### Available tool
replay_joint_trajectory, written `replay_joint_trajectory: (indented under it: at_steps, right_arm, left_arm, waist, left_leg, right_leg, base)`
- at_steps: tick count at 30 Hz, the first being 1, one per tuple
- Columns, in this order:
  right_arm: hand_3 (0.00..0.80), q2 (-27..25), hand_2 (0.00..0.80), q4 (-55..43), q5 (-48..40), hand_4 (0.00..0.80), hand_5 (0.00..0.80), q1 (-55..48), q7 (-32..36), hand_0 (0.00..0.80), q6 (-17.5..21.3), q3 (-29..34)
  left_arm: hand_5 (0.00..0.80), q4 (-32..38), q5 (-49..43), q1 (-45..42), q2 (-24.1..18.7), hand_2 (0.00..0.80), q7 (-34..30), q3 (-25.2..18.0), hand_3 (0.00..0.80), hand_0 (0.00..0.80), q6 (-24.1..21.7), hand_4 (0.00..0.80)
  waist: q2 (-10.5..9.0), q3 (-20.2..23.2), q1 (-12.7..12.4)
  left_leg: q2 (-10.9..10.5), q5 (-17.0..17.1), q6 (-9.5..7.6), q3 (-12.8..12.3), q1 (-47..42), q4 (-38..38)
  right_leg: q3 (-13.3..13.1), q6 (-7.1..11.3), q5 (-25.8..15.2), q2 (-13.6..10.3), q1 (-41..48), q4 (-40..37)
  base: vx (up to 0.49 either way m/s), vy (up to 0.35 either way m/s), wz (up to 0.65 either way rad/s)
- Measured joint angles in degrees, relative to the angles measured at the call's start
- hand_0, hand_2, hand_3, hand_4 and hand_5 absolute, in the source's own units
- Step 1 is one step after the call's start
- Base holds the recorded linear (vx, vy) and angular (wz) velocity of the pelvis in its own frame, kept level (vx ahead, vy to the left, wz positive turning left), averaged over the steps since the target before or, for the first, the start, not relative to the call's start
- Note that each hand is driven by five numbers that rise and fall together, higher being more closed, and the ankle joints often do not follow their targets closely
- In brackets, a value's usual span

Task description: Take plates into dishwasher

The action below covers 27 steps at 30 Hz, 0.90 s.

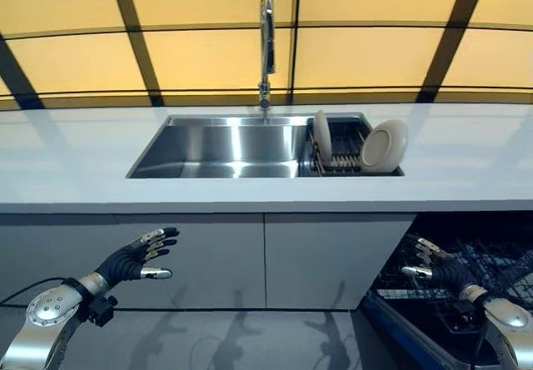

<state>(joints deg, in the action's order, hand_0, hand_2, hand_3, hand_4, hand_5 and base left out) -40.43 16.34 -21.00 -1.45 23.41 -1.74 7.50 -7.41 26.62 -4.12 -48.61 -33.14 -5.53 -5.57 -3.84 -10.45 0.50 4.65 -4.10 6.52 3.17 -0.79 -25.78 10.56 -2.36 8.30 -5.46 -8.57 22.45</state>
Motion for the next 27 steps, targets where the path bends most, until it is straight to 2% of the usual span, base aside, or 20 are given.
replay_joint_trajectory:
  at_steps: [1,2,3,4,5,6,7,8,9,10,11,12,13,14,15,16,19,21,27]
  right_arm:
    - [0.0,-0.14,0.0,0.48,0.32,0.0,0.0,-0.11,-0.23,0.0,0.06,-0.68]
    - [0.0,-0.63,0.0,0.58,0.61,0.0,0.0,-0.25,-0.23,0.0,0.09,-1.89]
    - [0.0,-1.01,0.0,1.01,0.68,0.0,0.0,0.03,-0.32,0.0,0.15,-2.73]
    - [0.0,-1.75,0.0,3.07,1.02,0.0,0.0,1.58,-0.5,0.0,0.01,-4.89]
    - [0.0,-1.62,0.0,5.35,1.3,0.0,0.0,3.86,-1.06,0.0,-0.06,-6.92]
    - [0.0,-1.91,0.0,6.73,1.31,0.0,0.0,5.49,-1.41,0.0,-0.14,-7.71]
    - [0.0,-2.62,0.0,6.3,1.32,0.0,0.0,7.67,-1.79,0.0,-0.43,-8.04]
    - [0.0,-2.82,0.0,6.04,1.31,0.0,0.0,8.06,-2.01,0.0,-0.43,-7.98]
    - [0.0,-2.8,0.0,5.91,1.33,0.0,0.0,7.5,-1.95,0.0,-0.46,-8.29]
    - [0.0,-2.9,0.0,5.83,1.33,0.0,0.0,7.27,-1.68,0.0,-0.47,-8.47]
    - [0.0,-3.01,0.0,5.77,1.31,0.0,0.0,7.22,-1.66,0.0,-0.02,-7.87]
    - [0.0,-2.97,0.0,5.76,1.31,0.0,0.0,6.94,-1.63,0.0,0.2,-7.53]
    - [0.0,-2.87,0.0,5.67,1.33,0.0,0.0,6.16,-1.48,0.0,0.32,-7.39]
    - [0.0,-3.07,0.0,4.52,1.39,0.0,0.0,4.98,-1.07,0.0,0.31,-7.35]
    - [0.0,-3.46,0.0,3.84,1.39,0.0,0.0,4.36,-0.81,0.0,0.31,-7.32]
    - [0.0,-2.57,0.0,3.71,1.45,0.0,0.0,3.48,-0.24,0.0,0.21,-7.16]
    - [0.0,-2.94,0.0,3.52,2.45,0.0,0.0,1.28,0.62,0.0,-0.36,-5.14]
    - [0.0,-2.79,0.0,3.5,2.46,0.0,0.0,1.21,0.92,0.0,-0.67,-4.71]
    - [0.0,-2.58,0.0,2.42,2.41,0.0,0.0,1.02,1.34,0.0,-0.96,-3.62]
  left_arm:
    - [0.0,-1.5,-0.02,0.0,1.11,0.0,0.12,0.36,0.0,0.0,-0.17,0.0]
    - [0.0,-2.02,-0.01,-0.48,1.32,0.0,0.31,1.07,0.0,0.0,-0.19,0.0]
    - [0.0,-2.36,0.02,-0.47,1.3,0.0,0.81,1.57,0.0,0.0,-0.42,0.0]
    - [0.0,-3.4,0.06,-0.17,1.61,0.0,2.21,2.62,0.0,0.0,-0.59,0.0]
    - [0.0,-4.05,0.05,0.15,2.28,0.0,3.57,2.91,0.0,0.0,-0.8,0.0]
    - [0.0,-4.56,0.08,1.2,3.72,0.0,4.45,2.8,0.0,0.0,-1.17,0.0]
    - [0.0,-4.06,0.11,3.67,3.08,0.0,5.67,2.45,0.0,0.0,-1.69,0.0]
    - [0.0,-4.68,0.04,4.6,5.36,0.0,6.59,2.08,0.0,0.0,-1.78,0.0]
    - [0.0,-4.61,0.02,4.13,5.86,0.0,6.74,2.08,0.0,0.0,-1.83,0.0]
    - [0.0,-4.6,0.02,2.69,5.69,0.0,6.85,2.03,0.0,0.0,-2.03,0.0]
    - [0.0,-4.64,0.02,1.95,5.1,0.0,6.88,2.02,0.0,0.0,-2.09,0.0]
    - [0.0,-4.64,0.02,1.97,4.97,0.0,6.98,2.0,0.0,0.0,-2.1,0.0]
    - [0.0,-4.77,0.01,1.98,4.78,0.0,7.39,2.02,0.0,0.0,-2.47,0.0]
    - [0.0,-5.39,0.02,2.18,4.47,0.0,7.78,2.02,0.0,0.0,-2.66,0.0]
    - [0.0,-5.43,0.0,2.12,4.49,0.0,8.06,1.98,0.0,0.0,-2.6,0.0]
    - [0.0,-5.25,0.19,2.49,4.73,0.0,8.29,0.82,0.0,0.0,-2.68,0.0]
    - [0.0,-0.71,0.36,-0.87,3.72,0.0,6.11,0.27,0.0,0.0,-2.63,0.0]
    - [0.0,-0.82,0.07,-0.61,3.55,0.0,6.3,0.12,0.0,0.0,-2.54,0.0]
    - [0.0,-0.85,-0.06,-0.36,3.53,0.0,6.38,-0.15,0.0,0.0,-2.32,0.0]
  waist:
    - [-0.4,0.45,0.0]
    - [-0.54,0.58,-0.3]
    - [-0.57,0.59,-0.56]
    - [-0.1,0.65,-1.64]
    - [1.76,1.02,-3.74]
    - [4.27,1.06,-5.19]
    - [6.65,-0.7,-6.71]
    - [8.93,-2.2,-7.18]
    - [8.83,-2.25,-8.02]
    - [8.3,-2.07,-10.21]
    - [7.74,-1.87,-10.78]
    - [7.42,-1.8,-10.54]
    - [6.62,-1.3,-9.83]
    - [6.8,-0.68,-8.94]
    - [7.13,-0.4,-7.95]
    - [5.7,-0.27,-7.44]
    - [3.91,0.16,-8.76]
    - [3.65,0.01,-9.44]
    - [3.35,-0.01,-9.37]
  left_leg:
    - [-0.14,1.65,1.02,0.12,3.9,-7.36]
    - [-1.54,1.44,0.96,-0.23,6.57,-9.79]
    - [-2.36,1.09,1.37,-0.46,7.18,-8.04]
    - [-3.29,1.35,0.92,-2.19,7.23,1.79]
    - [-3.45,2.45,-0.13,-3.17,7.22,14.73]
    - [-1.44,3.43,0.17,-2.58,7.5,22.53]
    - [0.69,6.71,3.19,-1.12,8.9,28.36]
    - [2.03,8.51,2.93,0.2,9.39,31.02]
    - [1.31,8.97,2.25,-0.14,9.66,30.54]
    - [0.25,9.46,1.19,-2.27,10.06,28.77]
    - [-0.33,9.62,0.95,-5.26,10.58,25.38]
    - [-0.56,9.93,0.53,-5.93,10.45,24.07]
    - [-0.96,10.42,-0.17,-6.07,10.1,22.79]
    - [-0.89,10.93,-0.88,-5.91,7.87,23.0]
    - [-0.3,11.28,-1.35,-5.8,5.91,23.5]
    - [-1.06,13.93,-4.38,-6.7,3.32,25.67]
    - [-4.17,12.91,-5.85,-6.07,2.54,26.15]
    - [-5.15,12.64,-6.2,-6.15,2.73,25.99]
    - [-5.5,9.69,-5.47,-6.56,4.8,22.24]
  right_leg:
    - [-0.31,-2.25,0.78,0.51,2.29,-2.52]
    - [-0.84,-1.57,-0.33,0.81,4.36,-5.26]
    - [-2.24,-0.79,-1.95,1.35,5.25,-7.56]
    - [-4.55,-0.35,-4.02,2.55,7.67,-13.58]
    - [-4.28,1.07,-4.16,3.74,9.99,-19.19]
    - [-2.67,1.15,-3.31,5.63,10.35,-19.81]
    - [-4.16,-2.1,-2.09,6.35,11.11,-14.07]
    - [-6.44,-3.31,-2.24,9.64,13.76,-15.48]
    - [-7.49,-3.18,-2.02,9.51,14.44,-15.62]
    - [-9.91,-2.96,-1.36,8.9,15.22,-15.19]
    - [-10.47,-2.72,-1.05,8.04,16.15,-15.56]
    - [-10.49,-2.37,-0.84,7.67,16.68,-16.05]
    - [-10.51,-1.6,-0.13,6.99,17.26,-16.29]
    - [-10.4,-0.07,0.55,6.92,17.92,-15.8]
    - [-10.39,0.53,1.47,7.25,18.25,-15.3]
    - [-9.94,1.82,2.9,6.0,18.51,-13.65]
    - [-9.84,3.91,3.78,2.72,19.42,-14.49]
    - [-9.7,4.57,3.94,1.72,20.08,-16.29]
    - [-8.39,4.74,4.02,0.41,19.6,-16.47]
  base:
    - [0.405,0.007,0.04]
    - [0.454,0.032,0.0]
    - [0.552,0.105,-0.3]
    - [0.524,0.104,-0.55]
    - [0.492,0.091,-0.7]
    - [0.361,0.073,-0.7]
    - [0.266,0.098,-0.42]
    - [0.237,0.115,-0.29]
    - [0.122,0.116,-0.52]
    - [0.12,0.101,-0.84]
    - [0.135,0.094,-0.85]
    - [0.185,0.078,-0.52]
    - [0.216,0.062,-0.2]
    - [0.213,0.057,-0.15]
    - [0.174,0.037,-0.14]
    - [0.115,0.026,-0.2]
    - [0.105,0.04,-0.04]
    - [0.057,0.026,0.08]
    - [0.096,0.062,-0.03]
